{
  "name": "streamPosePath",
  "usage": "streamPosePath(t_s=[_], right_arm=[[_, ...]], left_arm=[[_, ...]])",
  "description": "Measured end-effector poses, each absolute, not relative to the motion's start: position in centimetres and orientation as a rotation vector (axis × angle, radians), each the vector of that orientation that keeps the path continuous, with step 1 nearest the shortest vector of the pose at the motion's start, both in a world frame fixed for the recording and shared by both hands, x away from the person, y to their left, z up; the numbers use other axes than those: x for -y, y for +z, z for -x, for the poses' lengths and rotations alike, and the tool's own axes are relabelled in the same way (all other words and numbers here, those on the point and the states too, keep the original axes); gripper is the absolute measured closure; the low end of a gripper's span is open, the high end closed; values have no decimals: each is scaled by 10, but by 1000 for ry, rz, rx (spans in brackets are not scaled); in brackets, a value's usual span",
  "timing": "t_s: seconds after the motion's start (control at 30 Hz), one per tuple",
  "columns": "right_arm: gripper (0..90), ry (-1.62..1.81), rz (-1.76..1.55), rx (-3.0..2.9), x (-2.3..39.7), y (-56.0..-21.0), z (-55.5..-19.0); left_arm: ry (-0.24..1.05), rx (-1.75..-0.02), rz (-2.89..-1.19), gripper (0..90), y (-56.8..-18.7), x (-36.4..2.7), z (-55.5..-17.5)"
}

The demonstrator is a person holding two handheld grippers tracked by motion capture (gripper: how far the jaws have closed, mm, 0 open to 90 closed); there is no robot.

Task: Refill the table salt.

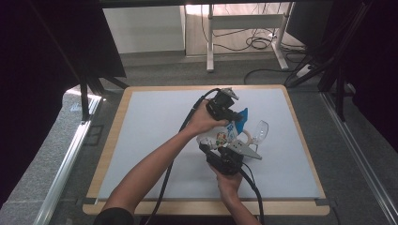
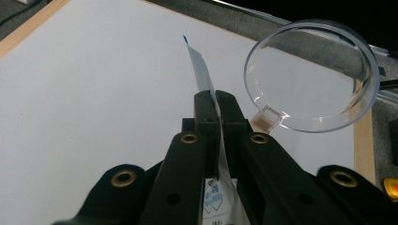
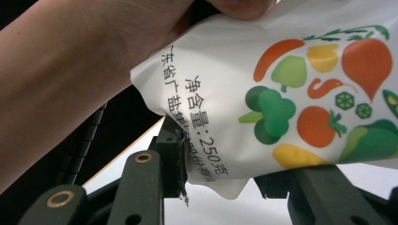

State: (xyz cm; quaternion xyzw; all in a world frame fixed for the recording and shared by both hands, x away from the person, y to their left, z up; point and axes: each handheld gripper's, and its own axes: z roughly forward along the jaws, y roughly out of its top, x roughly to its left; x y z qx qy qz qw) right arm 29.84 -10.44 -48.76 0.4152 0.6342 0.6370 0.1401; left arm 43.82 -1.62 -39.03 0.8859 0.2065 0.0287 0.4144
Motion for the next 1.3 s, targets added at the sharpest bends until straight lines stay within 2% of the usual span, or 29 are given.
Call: streamPosePath(t_s=[1.3], right_arm=[[611,1834,-1219,-1816,107,-487,-300]], left_arm=[[55,-504,-2232,895,-392,22,-441]])
